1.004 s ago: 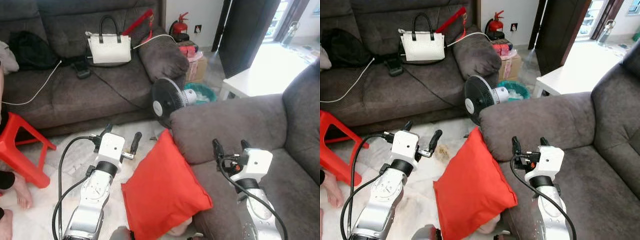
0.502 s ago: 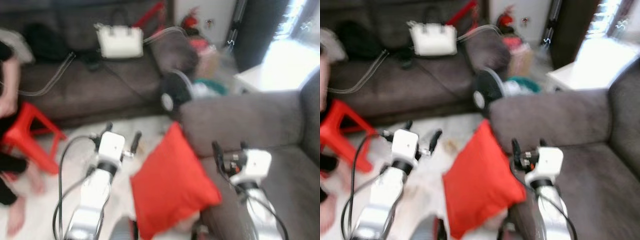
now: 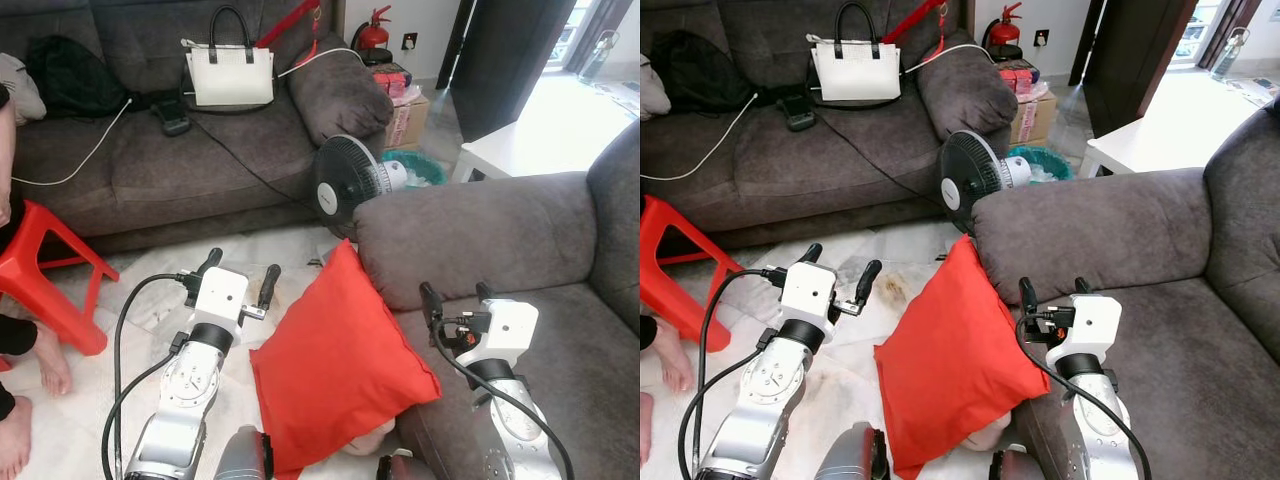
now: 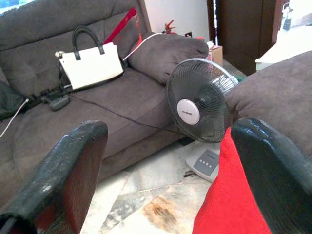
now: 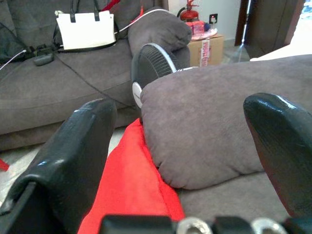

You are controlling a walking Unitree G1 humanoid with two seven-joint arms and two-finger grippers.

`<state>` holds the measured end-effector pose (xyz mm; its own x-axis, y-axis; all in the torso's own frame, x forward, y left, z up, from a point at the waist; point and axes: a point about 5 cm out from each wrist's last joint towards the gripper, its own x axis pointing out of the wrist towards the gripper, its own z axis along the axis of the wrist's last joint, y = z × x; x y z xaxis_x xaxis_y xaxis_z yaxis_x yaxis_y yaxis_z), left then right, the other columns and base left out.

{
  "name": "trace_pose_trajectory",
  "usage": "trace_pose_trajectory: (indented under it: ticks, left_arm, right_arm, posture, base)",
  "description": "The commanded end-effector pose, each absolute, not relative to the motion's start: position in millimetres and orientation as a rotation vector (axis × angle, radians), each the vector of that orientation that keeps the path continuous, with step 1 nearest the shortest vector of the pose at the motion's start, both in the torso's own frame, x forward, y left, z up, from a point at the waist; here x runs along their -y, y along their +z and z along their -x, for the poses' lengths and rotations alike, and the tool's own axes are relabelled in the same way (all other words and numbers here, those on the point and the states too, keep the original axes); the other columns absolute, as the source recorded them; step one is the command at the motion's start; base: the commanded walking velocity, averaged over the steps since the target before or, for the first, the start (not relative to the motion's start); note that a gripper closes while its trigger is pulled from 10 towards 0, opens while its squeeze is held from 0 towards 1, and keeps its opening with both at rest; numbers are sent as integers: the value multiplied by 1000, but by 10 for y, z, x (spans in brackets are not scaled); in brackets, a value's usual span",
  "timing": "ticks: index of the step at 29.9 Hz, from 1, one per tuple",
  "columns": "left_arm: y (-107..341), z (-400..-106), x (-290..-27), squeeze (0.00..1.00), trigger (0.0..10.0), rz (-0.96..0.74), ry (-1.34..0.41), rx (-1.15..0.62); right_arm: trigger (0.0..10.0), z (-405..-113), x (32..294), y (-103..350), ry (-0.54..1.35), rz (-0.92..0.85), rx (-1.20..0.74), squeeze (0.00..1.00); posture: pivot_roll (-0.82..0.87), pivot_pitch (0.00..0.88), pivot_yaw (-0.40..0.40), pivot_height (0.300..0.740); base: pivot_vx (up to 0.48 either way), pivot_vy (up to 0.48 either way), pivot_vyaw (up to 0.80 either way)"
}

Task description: Move the pillow to the sofa from floor

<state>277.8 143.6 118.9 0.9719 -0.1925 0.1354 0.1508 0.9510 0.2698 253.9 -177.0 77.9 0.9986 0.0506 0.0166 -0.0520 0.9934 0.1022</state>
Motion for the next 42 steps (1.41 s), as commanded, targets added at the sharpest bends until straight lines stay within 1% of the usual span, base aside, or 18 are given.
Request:
trace_pose_trajectory:
  ticks: [1, 22, 37, 42]
  left_arm:
    - [1191, -2784, -1408, 0, 10000, -264, -181, 169]
    - [1184, -2789, -1411, 0, 10000, -210, -171, 168]
    - [1186, -2789, -1424, 0, 10000, -200, -165, 168]
    - [1185, -2788, -1419, 0, 10000, -204, -172, 173]
  right_arm:
    - [10000, -2541, 1800, 795, 45, -97, 14, 0]
    - [10000, -2549, 1797, 799, 49, -96, 13, 0]
    - [10000, -2545, 1794, 794, 52, -95, 8, 0]
    - [10000, -2545, 1794, 790, 52, -95, 5, 0]
  posture:
    - [136, 71, -14, 665]
    - [134, 69, -17, 665]
    - [135, 74, -19, 665]
    - [134, 74, -20, 665]
  base:
    - [0, -480, 0]
    - [0, 0, 0]
    - [0, 459, 0]
    - [0, 0, 0]
